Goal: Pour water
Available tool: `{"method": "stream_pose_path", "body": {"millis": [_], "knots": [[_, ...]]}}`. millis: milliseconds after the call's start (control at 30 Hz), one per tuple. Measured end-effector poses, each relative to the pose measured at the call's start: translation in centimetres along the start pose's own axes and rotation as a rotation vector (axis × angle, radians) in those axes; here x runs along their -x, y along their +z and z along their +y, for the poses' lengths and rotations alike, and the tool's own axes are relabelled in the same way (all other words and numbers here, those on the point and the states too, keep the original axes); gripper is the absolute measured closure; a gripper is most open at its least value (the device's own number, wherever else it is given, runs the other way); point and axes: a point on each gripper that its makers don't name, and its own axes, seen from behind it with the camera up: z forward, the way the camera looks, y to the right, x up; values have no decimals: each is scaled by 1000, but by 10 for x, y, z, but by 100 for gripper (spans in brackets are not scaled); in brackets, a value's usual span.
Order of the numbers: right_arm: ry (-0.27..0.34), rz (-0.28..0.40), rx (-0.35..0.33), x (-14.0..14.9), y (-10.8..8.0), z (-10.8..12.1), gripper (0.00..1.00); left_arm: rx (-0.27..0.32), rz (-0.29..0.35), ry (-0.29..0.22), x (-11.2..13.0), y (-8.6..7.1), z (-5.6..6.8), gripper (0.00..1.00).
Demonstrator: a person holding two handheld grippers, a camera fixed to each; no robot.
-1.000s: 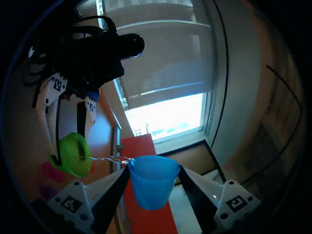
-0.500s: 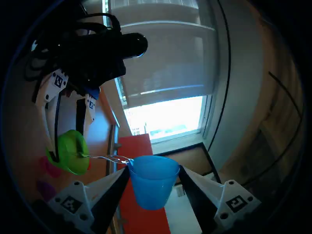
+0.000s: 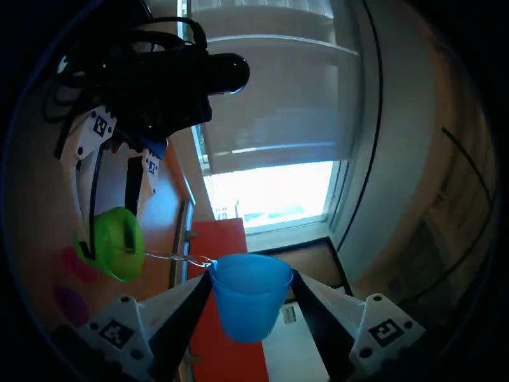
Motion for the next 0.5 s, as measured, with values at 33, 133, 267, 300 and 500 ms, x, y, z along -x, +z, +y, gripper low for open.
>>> {"method": "stream_pose_path", "body": {"millis": [33, 133, 267, 300, 500], "knots": [[-3, 0, 0, 0, 0, 1, 7, 0, 0, 0, 0, 0, 0, 14], [-12, 1, 0, -1, 1, 2, 7, 0, 1, 0, -1, 0, 0, 14], [-22, 2, 0, -1, 1, 3, 7, 1, 3, 0, -2, -1, 1, 14], [-25, 2, -1, -1, 1, 3, 7, 1, 4, 0, -2, -1, 1, 14], [-53, -2, -3, -1, 3, 4, 7, 3, 6, 0, -3, -1, 2, 14]]}}
